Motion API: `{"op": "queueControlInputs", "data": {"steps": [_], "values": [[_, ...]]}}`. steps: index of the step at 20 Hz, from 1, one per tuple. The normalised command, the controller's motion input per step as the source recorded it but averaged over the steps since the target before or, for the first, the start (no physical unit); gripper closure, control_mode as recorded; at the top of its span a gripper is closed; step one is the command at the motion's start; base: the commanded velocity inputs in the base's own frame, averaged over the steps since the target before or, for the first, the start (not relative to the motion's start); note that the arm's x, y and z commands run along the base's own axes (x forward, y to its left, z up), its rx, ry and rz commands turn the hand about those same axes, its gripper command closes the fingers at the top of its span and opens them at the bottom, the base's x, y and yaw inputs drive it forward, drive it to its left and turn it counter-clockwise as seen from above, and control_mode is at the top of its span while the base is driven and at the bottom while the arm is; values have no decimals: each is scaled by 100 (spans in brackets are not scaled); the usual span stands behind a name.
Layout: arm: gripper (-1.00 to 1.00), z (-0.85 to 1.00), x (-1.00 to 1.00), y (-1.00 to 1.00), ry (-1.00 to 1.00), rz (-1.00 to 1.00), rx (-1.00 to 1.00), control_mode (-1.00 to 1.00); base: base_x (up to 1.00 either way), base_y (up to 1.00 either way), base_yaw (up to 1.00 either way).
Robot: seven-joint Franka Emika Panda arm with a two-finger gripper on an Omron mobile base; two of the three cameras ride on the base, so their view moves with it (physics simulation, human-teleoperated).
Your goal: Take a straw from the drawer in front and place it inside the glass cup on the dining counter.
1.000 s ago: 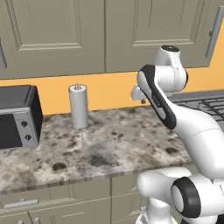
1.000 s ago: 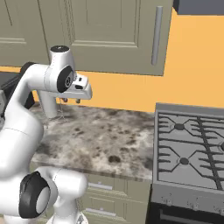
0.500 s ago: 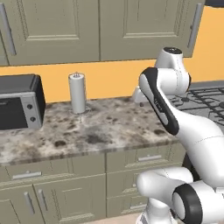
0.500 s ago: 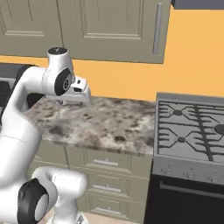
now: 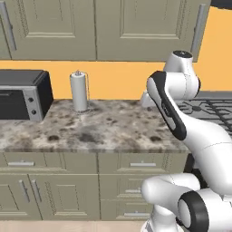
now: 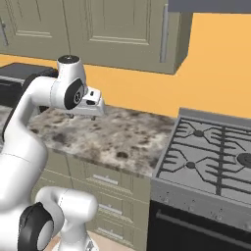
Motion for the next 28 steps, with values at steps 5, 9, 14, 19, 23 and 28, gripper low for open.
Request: {"op": "queueControlInputs", "data": {"steps": [5,9,14,19,23,28], "values": [[-100,0,0,0,0,0,0,100,0,-66,40],[-100,0,0,0,0,0,0,100,0,-59,43],[-100,0,0,0,0,0,0,100,0,-60,40],[-100,0,0,0,0,0,0,100,0,-43,31],[-100,-2,0,-2,1,2,1,-100,0,-7,6],[-100,-18,-24,69,0,3,-10,-100,0,0,0]]}}
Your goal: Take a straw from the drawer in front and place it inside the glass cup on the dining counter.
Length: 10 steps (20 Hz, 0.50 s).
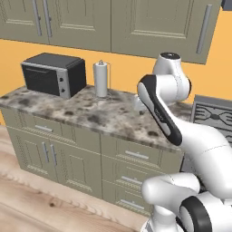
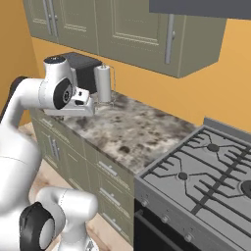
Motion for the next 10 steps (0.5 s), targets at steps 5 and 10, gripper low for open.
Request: {"op": "queueControlInputs", "data": {"steps": [5,10], "values": [[-100,-29,-2,96,0,0,-18,-100,0,0,0],[-100,-37,12,64,0,0,-16,-100,0,0,0]]}}
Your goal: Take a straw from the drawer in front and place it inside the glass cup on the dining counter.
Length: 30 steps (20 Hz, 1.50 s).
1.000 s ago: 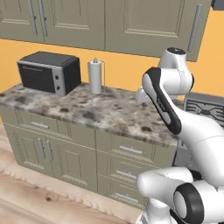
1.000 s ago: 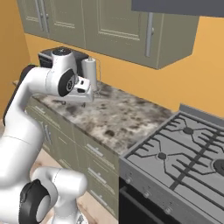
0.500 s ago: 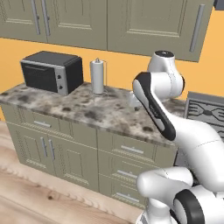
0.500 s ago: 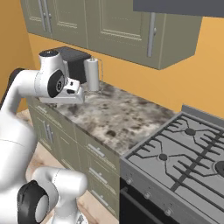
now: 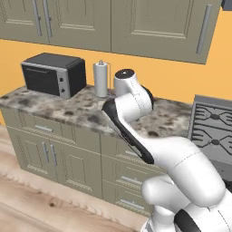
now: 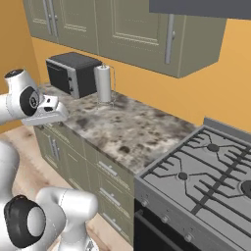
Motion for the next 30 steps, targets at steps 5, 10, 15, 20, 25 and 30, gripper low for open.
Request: {"op": "queueControlInputs", "data": {"steps": [5,10,15,20,25,30], "values": [[-100,-52,27,26,0,-4,-18,-100,0,0,0],[-100,-68,24,3,0,-9,-21,-100,0,0,0],[-100,-70,12,0,0,-8,-26,-100,0,0,0],[-100,-67,1,0,0,-9,-24,-100,0,0,0],[-100,-64,7,0,0,-2,-22,-100,0,0,0],[-100,-58,9,-1,0,0,-17,-100,0,0,0]]}}
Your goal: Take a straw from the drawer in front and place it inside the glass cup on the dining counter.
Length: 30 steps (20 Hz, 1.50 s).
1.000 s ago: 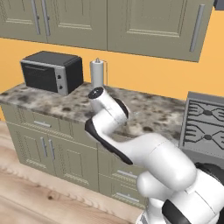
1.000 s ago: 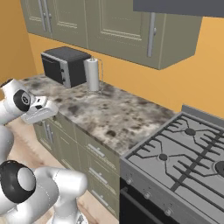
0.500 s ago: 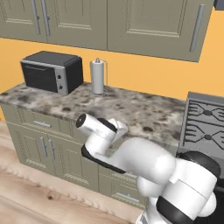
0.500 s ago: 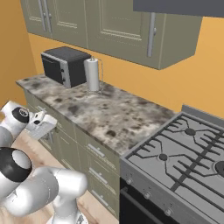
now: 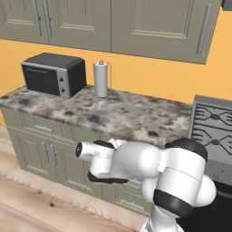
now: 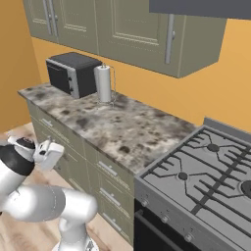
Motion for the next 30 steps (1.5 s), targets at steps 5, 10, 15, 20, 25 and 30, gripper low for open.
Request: {"op": "queueControlInputs", "data": {"steps": [5,10,15,20,25,30], "values": [[-100,-36,24,-10,0,0,-16,-100,0,0,0],[-100,-29,32,-11,0,0,-13,-100,0,0,0],[-100,-34,19,-14,-3,0,-12,-100,0,0,0],[-100,-27,22,-13,-6,0,-13,-100,0,0,0],[-100,-31,18,-7,-8,0,-14,-100,0,0,0],[-100,-25,25,-5,-3,0,-12,-100,0,0,0]]}}
